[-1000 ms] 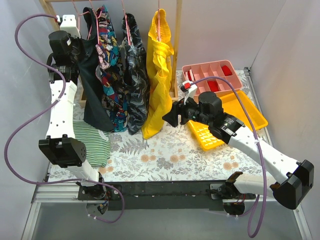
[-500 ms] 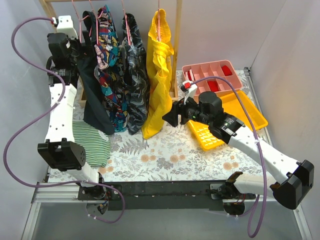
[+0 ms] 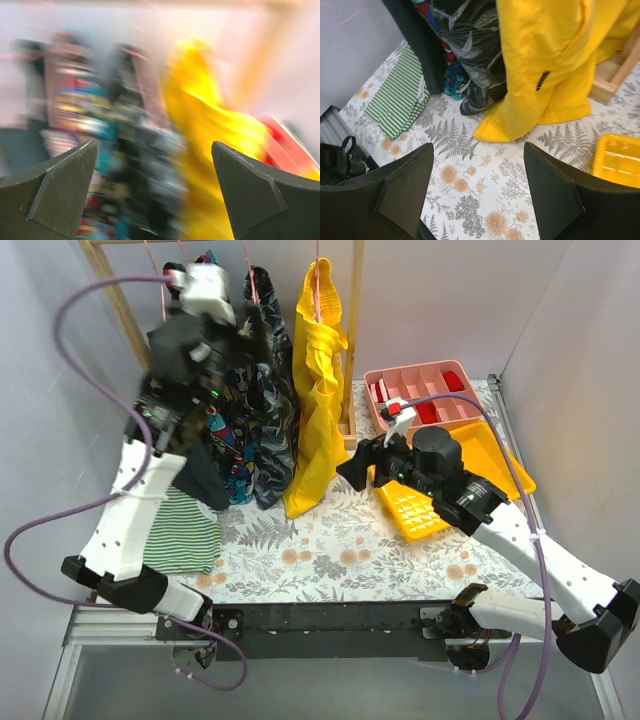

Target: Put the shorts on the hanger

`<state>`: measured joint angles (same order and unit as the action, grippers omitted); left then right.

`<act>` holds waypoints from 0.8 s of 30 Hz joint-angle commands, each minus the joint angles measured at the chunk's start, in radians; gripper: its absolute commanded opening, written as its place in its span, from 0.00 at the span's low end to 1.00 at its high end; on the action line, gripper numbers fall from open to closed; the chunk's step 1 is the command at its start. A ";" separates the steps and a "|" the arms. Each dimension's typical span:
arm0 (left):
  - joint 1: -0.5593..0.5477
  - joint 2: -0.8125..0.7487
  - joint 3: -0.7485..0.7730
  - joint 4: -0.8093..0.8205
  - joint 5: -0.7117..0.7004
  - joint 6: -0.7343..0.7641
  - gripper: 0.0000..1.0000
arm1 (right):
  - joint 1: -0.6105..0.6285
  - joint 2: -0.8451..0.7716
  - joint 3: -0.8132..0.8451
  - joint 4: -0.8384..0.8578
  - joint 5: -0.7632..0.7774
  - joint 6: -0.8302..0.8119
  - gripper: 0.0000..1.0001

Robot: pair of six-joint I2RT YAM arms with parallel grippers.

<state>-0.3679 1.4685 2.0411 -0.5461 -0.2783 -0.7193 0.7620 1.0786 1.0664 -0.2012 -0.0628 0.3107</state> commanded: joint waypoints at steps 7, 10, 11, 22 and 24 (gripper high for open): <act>-0.652 -0.089 -0.479 0.015 -0.392 -0.078 0.98 | 0.005 -0.215 -0.114 -0.067 0.323 0.013 0.83; -0.730 -0.129 -0.643 0.046 -0.323 -0.231 0.98 | 0.005 -0.295 -0.198 -0.075 0.379 0.037 0.85; -0.736 -0.164 -0.688 0.054 -0.291 -0.277 0.98 | 0.005 -0.328 -0.218 -0.078 0.395 0.053 0.86; -0.741 -0.431 -1.274 0.218 -0.147 -0.686 0.98 | 0.005 -0.457 -0.424 -0.125 0.452 0.116 0.99; -0.741 -0.476 -1.337 0.228 -0.156 -0.701 0.98 | 0.005 -0.476 -0.465 -0.121 0.466 0.125 0.99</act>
<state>-1.1091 1.0958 0.7891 -0.3805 -0.4007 -1.2697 0.7624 0.6388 0.6506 -0.3351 0.3477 0.4015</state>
